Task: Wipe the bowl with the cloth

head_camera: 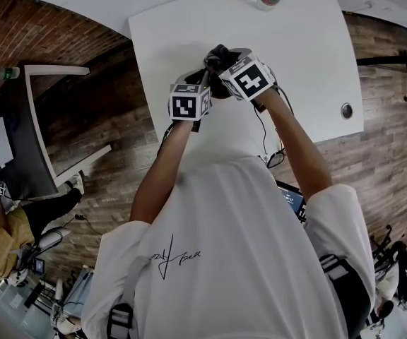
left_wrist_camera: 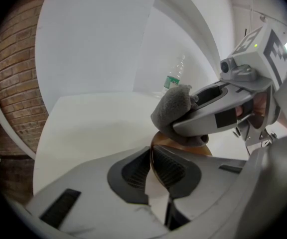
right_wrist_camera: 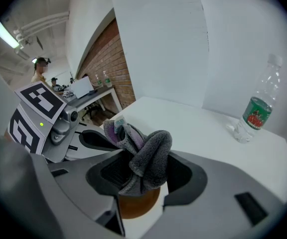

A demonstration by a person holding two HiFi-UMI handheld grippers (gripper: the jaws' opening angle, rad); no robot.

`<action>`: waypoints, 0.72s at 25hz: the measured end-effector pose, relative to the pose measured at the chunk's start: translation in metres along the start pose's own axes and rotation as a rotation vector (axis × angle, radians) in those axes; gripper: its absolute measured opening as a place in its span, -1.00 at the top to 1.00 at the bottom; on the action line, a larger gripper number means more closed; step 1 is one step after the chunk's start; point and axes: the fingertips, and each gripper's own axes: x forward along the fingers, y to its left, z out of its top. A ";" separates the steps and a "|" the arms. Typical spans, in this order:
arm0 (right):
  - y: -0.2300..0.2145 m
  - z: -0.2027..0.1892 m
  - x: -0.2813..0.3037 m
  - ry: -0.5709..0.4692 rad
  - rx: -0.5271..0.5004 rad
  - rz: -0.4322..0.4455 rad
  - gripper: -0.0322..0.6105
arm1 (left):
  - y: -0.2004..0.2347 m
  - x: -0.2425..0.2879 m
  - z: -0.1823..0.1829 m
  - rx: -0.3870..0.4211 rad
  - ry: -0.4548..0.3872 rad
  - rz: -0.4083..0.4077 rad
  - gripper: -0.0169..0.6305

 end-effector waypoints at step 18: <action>-0.018 -0.026 -0.020 -0.037 0.212 0.026 0.34 | -0.003 0.000 -0.001 0.005 -0.009 0.008 0.86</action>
